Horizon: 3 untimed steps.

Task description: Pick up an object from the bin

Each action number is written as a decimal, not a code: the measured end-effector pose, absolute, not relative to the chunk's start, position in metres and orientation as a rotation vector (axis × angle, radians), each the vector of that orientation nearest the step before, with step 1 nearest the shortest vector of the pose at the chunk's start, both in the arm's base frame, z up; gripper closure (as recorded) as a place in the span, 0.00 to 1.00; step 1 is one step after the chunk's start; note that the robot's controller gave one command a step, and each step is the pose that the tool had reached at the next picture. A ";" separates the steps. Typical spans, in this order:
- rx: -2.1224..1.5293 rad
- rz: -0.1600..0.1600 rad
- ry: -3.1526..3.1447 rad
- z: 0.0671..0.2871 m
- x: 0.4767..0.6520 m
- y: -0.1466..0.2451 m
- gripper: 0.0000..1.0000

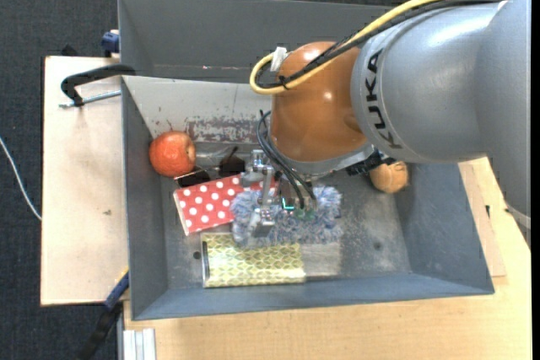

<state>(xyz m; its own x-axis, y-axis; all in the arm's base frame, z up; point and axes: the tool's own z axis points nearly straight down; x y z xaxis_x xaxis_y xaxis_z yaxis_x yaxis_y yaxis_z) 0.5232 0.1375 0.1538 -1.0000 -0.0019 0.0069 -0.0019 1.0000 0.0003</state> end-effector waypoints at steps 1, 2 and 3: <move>0.001 -0.002 -3.141 0.157 0.525 0.137 0.00; -0.077 -0.013 -3.119 0.084 0.587 0.115 1.00; -0.078 -0.014 -3.129 0.081 0.587 0.114 0.00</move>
Offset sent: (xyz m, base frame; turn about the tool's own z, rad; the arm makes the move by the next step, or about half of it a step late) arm 0.0626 -0.0309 -0.0838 0.0580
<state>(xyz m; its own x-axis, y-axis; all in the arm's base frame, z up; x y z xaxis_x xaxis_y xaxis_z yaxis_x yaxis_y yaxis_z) 0.5870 0.1142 0.0812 -0.9987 0.0500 0.0121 0.0501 0.9987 0.0088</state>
